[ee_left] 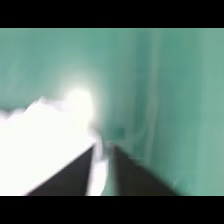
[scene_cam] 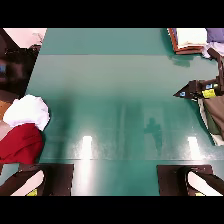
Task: Fold the shirts.
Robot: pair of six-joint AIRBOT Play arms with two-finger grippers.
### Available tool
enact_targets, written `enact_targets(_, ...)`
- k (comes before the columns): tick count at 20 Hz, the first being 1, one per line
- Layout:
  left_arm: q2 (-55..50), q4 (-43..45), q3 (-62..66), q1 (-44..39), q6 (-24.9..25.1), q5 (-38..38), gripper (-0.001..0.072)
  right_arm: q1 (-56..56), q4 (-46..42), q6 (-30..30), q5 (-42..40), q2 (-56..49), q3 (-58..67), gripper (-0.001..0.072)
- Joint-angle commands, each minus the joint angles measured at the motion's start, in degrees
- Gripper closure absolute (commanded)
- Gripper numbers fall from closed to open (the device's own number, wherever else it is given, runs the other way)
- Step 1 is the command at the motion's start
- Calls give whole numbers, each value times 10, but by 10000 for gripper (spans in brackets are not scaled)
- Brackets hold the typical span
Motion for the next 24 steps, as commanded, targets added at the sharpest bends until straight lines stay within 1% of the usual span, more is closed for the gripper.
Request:
enact_targets(1,29,21,-125,93,-12,1,-5,0,0,0,2,0,0,691)
enact_targets(5,27,27,-240,104,-16,144,1,0,0,0,2,0,0,690)
enact_targets(7,27,28,-276,104,-22,210,2,0,1,0,3,0,0,691)
enact_targets(8,22,28,-283,104,-22,230,3,0,1,0,1,0,0,691)
enact_targets(13,-43,31,-283,104,-23,223,4,0,2,1,-5,0,0,691)
enact_targets(14,-44,31,-282,104,-37,224,139,0,2,0,-6,0,0,691)
enact_targets(15,-41,30,-280,104,-36,224,405,0,4,0,-6,0,0,691)
enact_targets(16,-39,29,-273,104,-35,220,577,0,4,1,-6,0,0,691)
enact_targets(17,-37,29,-262,104,-35,209,666,0,4,1,-5,0,0,691)
enact_targets(20,-8,11,-187,101,-27,163,676,0,5,1,-3,2,16,691)
enact_targets(22,32,-15,-108,82,3,135,677,0,5,1,-3,2,66,691)
enact_targets(24,74,-62,-17,43,31,95,677,0,5,1,-6,2,130,691)
